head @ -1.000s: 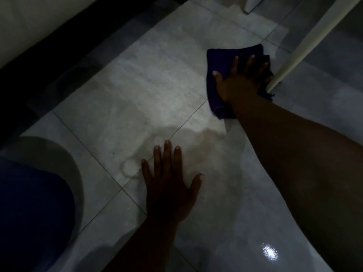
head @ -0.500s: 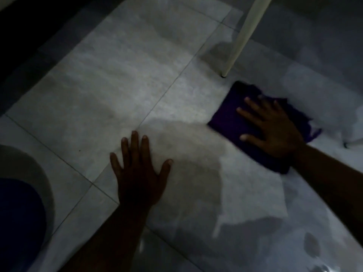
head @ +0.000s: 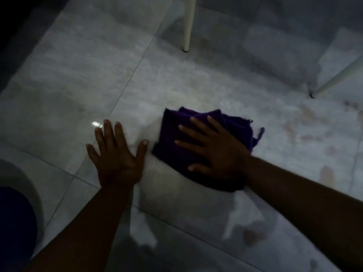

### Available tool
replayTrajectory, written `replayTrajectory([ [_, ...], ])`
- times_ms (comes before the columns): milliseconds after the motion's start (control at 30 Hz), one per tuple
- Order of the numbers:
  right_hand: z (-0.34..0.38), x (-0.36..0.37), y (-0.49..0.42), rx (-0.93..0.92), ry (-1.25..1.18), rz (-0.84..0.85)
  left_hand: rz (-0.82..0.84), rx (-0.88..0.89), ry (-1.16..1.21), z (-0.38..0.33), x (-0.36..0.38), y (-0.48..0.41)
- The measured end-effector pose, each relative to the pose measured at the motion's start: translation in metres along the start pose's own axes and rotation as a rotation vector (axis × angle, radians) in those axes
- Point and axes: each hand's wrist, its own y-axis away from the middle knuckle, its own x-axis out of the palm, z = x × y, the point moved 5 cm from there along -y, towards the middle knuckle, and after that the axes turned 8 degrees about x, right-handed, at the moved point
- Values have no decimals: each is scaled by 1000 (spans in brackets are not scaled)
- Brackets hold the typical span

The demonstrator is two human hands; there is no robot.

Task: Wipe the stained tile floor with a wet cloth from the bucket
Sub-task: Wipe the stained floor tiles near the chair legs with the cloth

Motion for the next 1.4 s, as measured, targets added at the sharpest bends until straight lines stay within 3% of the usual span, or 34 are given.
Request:
replayTrajectory([
  [100, -92, -8, 44, 136, 33, -29, -14, 5, -37, -4, 0, 1],
  [200, -182, -22, 57, 549, 14, 35, -10, 22, -39, -5, 1, 1],
  [267, -206, -29, 40, 769, -37, 45, -12, 24, -44, -4, 1, 3],
  [333, -191, -31, 11, 872, -55, 40, -4, 23, -37, -4, 1, 3],
  [400, -146, -24, -13, 795, -40, 16, -9, 33, -25, -6, -1, 1],
  [467, -76, -15, -18, 577, -36, -3, -6, 25, -5, -5, -1, -1],
  [600, 41, 4, 61, 202, -36, 27, 7, 37, 14, -2, 1, 0],
  [733, 44, 14, 184, -27, 11, 121, 45, 39, 26, -1, 0, -1],
  [833, -27, 13, 221, 64, 60, 172, 74, 47, -3, -2, -1, 2],
  [933, -80, 5, 210, 423, 54, 149, 74, 60, -59, -9, -4, 6],
  [1000, -84, 1, 191, 655, 16, 94, 53, 168, -90, -32, -3, 14],
  [1067, -67, 1, 175, 745, -6, 83, 40, 338, -87, -74, -2, 34],
  [1133, -31, 7, 174, 622, 4, 108, 17, 484, -20, -124, -2, 58],
  [1267, 61, 23, 233, 121, 27, 147, 83, 640, 91, -178, -2, 97],
  [1400, 55, 29, 328, 80, 13, 186, 122, 708, -31, -152, 19, 112],
])
